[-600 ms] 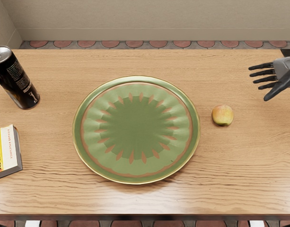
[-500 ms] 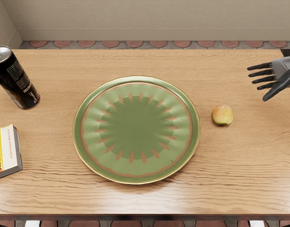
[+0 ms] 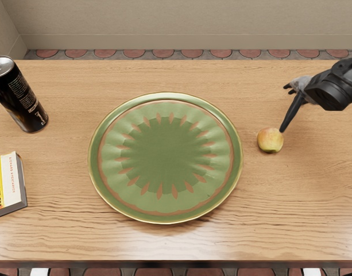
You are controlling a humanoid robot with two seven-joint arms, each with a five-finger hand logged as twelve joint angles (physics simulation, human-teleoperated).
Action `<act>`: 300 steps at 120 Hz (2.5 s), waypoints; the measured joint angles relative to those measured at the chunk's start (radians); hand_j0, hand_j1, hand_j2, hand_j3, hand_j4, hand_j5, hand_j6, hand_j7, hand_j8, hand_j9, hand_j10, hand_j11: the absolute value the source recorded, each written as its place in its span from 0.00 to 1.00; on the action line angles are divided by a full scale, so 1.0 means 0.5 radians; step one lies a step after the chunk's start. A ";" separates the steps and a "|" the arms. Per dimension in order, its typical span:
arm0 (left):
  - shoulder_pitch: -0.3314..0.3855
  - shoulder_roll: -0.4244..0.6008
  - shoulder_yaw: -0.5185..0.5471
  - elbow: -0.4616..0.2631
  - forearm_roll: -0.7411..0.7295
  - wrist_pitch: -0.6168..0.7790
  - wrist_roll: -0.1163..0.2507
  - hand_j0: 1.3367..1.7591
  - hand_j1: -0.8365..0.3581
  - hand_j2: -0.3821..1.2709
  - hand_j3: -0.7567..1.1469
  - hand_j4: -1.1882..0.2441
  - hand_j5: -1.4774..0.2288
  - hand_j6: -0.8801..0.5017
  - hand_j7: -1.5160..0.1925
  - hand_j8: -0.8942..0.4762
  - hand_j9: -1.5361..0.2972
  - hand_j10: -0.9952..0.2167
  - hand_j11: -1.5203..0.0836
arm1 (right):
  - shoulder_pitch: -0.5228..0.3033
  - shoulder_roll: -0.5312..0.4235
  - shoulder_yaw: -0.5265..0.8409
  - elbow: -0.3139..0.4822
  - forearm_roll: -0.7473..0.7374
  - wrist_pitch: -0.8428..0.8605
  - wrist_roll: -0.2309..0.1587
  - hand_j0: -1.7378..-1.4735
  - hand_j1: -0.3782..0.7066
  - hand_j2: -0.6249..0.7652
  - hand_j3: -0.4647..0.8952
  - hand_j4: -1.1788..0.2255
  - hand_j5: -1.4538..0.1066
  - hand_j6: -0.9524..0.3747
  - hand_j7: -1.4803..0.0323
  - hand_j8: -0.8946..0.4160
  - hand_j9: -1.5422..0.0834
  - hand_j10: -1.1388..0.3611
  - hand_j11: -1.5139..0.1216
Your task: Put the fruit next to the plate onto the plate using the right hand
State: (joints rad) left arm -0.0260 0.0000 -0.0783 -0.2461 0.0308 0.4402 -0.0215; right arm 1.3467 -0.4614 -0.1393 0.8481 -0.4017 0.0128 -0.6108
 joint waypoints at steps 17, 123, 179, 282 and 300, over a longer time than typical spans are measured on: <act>0.002 0.000 0.000 0.000 0.000 0.000 0.000 0.76 0.99 0.23 0.40 0.83 0.87 0.64 0.89 0.65 0.84 0.82 0.95 | 0.102 -0.011 -0.053 0.259 0.005 -0.124 0.000 0.30 0.06 0.45 0.34 0.82 0.91 0.69 0.95 0.66 0.93 0.74 0.90; 0.000 0.000 0.000 0.001 0.000 0.000 0.000 0.76 0.99 0.23 0.40 0.83 0.87 0.64 0.89 0.65 0.84 0.82 0.95 | 0.171 -0.099 -0.615 1.175 0.074 -1.244 0.000 0.30 0.23 0.42 0.34 0.71 0.78 0.58 0.82 0.54 0.80 0.64 0.78; 0.003 0.000 0.000 0.000 0.000 0.000 0.000 0.76 0.99 0.23 0.40 0.83 0.87 0.64 0.89 0.65 0.84 0.82 0.95 | 0.159 -0.044 -0.601 1.127 0.119 -1.247 0.001 0.31 0.50 0.47 0.34 0.48 0.50 0.41 0.54 0.46 0.53 0.43 0.51; 0.000 0.000 0.000 0.000 0.000 0.000 0.000 0.76 0.99 0.23 0.40 0.83 0.87 0.64 0.89 0.65 0.84 0.82 0.95 | -0.506 -0.020 1.226 0.832 0.552 0.247 0.003 0.30 0.56 0.88 0.34 0.35 0.18 0.45 0.23 0.41 0.20 0.25 0.16; 0.000 0.000 0.000 0.000 0.000 0.000 0.000 0.76 0.99 0.23 0.40 0.83 0.87 0.64 0.89 0.65 0.84 0.82 0.95 | -0.567 0.088 1.237 0.826 0.472 0.262 0.002 0.30 0.58 0.89 0.34 0.36 0.18 0.47 0.23 0.43 0.20 0.24 0.16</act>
State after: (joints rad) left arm -0.0260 0.0000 -0.0783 -0.2460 0.0309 0.4402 -0.0215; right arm 1.0633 -0.4176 0.4791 1.2609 -0.1655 0.1436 -0.6097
